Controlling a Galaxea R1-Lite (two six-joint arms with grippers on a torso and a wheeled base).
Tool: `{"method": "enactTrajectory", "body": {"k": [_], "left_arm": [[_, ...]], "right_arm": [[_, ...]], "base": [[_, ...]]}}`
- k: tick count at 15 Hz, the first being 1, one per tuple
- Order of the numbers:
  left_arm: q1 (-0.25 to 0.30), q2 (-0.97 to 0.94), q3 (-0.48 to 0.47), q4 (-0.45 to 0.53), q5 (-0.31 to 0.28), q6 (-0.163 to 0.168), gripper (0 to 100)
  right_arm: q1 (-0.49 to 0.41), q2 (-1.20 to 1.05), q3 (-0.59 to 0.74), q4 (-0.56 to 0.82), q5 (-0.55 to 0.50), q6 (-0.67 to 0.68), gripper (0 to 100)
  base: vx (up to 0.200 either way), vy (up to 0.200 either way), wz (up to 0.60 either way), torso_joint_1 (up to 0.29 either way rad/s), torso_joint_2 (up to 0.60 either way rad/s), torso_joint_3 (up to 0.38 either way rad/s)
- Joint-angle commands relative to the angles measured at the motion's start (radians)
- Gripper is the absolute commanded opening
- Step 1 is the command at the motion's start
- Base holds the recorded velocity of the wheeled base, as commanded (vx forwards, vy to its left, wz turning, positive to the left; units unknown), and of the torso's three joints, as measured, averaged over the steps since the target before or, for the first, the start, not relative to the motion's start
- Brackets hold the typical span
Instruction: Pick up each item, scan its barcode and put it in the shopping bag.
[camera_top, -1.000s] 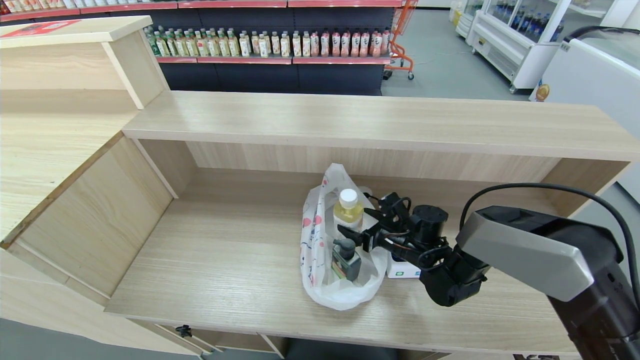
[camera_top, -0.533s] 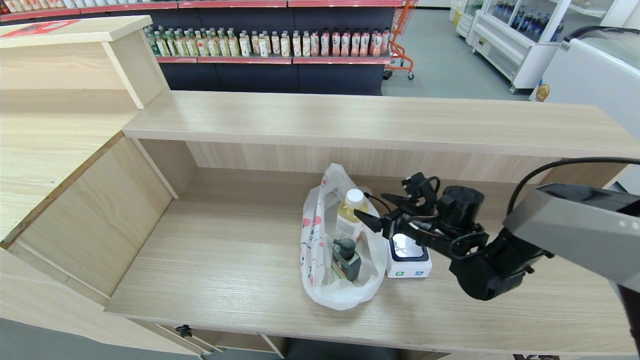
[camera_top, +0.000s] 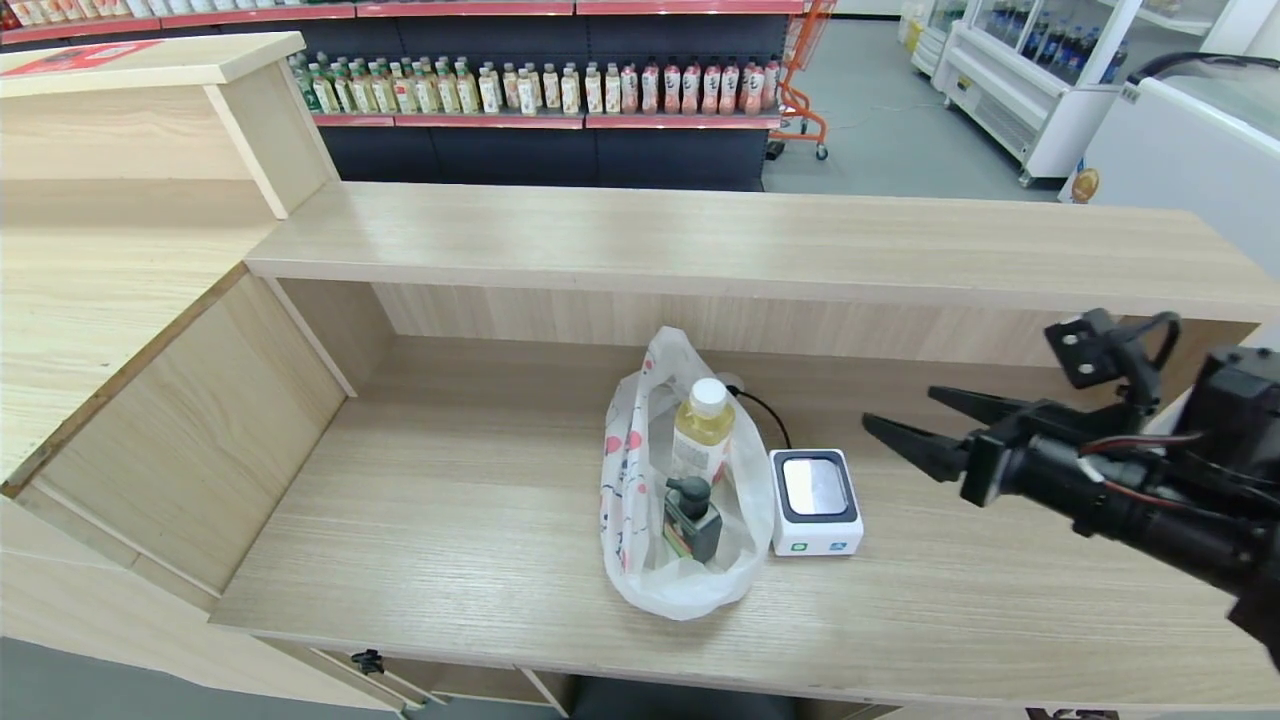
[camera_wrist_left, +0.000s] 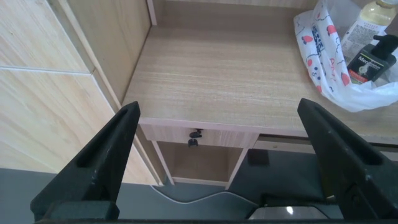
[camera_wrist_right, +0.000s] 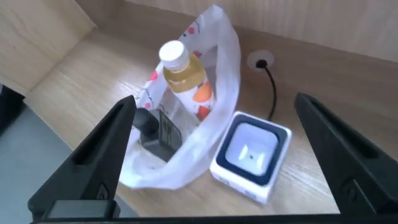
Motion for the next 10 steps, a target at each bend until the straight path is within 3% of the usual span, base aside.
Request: {"method": "enactTrajectory", "body": {"k": [1,6,9,10], "left_arm": [[0.001,0.000,0.000,0.000,0.000,0.000,100],[0.001,0.000,0.000,0.000,0.000,0.000,100],[0.001,0.000,0.000,0.000,-0.001,-0.001,100],[0.001,0.000,0.000,0.000,0.000,-0.001,100]], "right_arm": [[-0.141,-0.364,0.111,0.233,-0.009,0.001,100],[-0.174,-0.634,0.337,0.265,-0.047,-0.044,100],[-0.234,-0.950,0.440,0.517,-0.046,-0.119,100],[-0.239,-1.092,0.440,0.669,-0.047,-0.125,100]], "base": [[0.000,0.000,0.00,0.000,0.00,0.000],[0.000,0.000,0.00,0.000,0.00,0.000],[0.000,0.000,0.00,0.000,0.00,0.000],[0.000,0.000,0.00,0.000,0.00,0.000]]}}
